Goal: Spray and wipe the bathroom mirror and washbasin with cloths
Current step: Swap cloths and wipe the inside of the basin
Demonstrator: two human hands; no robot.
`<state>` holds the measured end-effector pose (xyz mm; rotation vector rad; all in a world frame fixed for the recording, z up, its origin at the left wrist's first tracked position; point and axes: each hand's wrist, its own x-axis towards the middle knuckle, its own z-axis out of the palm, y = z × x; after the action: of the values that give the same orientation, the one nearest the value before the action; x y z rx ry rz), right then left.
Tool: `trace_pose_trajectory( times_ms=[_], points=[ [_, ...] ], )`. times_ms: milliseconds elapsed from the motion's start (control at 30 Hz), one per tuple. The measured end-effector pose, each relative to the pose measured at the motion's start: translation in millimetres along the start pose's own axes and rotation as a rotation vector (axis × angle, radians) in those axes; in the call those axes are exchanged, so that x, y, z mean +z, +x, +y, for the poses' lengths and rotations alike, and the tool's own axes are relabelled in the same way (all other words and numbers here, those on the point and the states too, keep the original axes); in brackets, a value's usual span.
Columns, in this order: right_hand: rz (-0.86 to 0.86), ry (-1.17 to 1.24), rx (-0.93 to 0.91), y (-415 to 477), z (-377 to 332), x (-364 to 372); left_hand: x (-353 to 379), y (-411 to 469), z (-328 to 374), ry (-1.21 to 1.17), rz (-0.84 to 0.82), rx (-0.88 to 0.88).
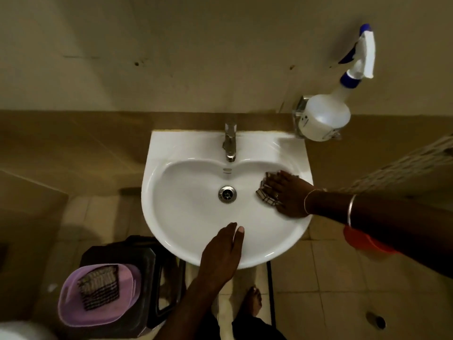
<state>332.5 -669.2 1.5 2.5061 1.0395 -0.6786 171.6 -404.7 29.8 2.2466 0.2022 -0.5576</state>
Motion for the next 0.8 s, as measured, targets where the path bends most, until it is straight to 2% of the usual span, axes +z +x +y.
trace_pose_trajectory(
  times_ms=[200,433,567,700,800],
  points=[
    [0.129,-0.013,-0.091,55,-9,6,-1,5,-4,-0.131,0.055,-0.059],
    [0.186,0.050,-0.235,108,-53,4,-1,2,-10,-0.251,0.103,-0.024],
    [0.230,0.205,-0.192,139,-93,-7,-2,0,-13,-0.347,0.114,0.027],
    [0.316,0.367,-0.181,171,-140,-37,-7,-2,-15,-0.348,0.176,0.059],
    [0.347,0.407,-0.183,178,-148,-46,-14,-3,-18,-0.347,0.221,0.092]
  ],
)
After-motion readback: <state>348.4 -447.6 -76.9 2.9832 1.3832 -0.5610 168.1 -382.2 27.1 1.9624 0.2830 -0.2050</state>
